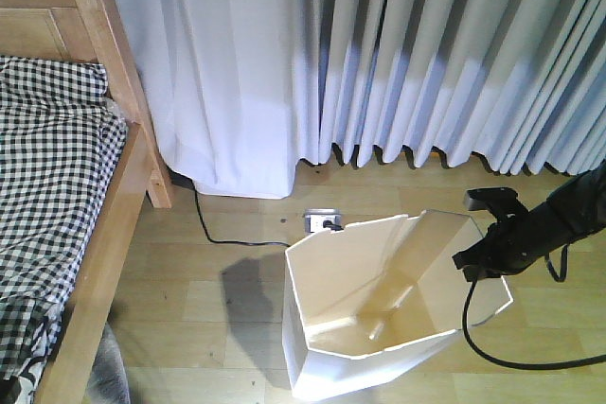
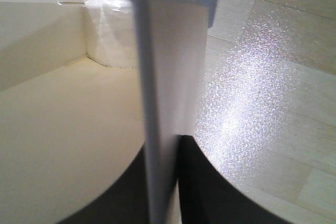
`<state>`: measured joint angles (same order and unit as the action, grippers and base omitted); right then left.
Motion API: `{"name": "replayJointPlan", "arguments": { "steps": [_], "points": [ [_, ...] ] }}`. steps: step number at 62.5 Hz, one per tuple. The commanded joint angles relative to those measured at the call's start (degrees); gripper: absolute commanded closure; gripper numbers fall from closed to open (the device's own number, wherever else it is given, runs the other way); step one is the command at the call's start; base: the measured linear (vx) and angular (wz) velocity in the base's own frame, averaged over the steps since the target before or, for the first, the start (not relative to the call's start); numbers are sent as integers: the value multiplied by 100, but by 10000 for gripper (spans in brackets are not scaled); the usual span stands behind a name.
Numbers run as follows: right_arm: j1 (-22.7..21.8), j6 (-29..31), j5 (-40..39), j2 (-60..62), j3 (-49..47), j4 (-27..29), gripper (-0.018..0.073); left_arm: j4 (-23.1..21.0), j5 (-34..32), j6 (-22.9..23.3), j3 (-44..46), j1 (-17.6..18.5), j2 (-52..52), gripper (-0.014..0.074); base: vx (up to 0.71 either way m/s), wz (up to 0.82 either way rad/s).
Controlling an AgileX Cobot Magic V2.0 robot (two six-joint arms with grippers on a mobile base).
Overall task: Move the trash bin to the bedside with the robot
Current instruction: 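Stop beside the bed foot with the bin held in the right gripper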
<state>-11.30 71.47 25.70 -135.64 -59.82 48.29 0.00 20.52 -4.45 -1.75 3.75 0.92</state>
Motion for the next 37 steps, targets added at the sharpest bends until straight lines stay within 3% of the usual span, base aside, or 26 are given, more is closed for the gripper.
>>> {"name": "replayJointPlan", "arguments": {
  "steps": [1, 37],
  "points": [
    [-13, -28, 768, 438, -88, 313, 559, 0, -396, 27, -101, 3, 117, 603, 0, 0],
    [-13, -28, 427, 438, -93, 334, 559, 0, -396, 27, -101, 3, 117, 603, 0, -1]
  ]
}}
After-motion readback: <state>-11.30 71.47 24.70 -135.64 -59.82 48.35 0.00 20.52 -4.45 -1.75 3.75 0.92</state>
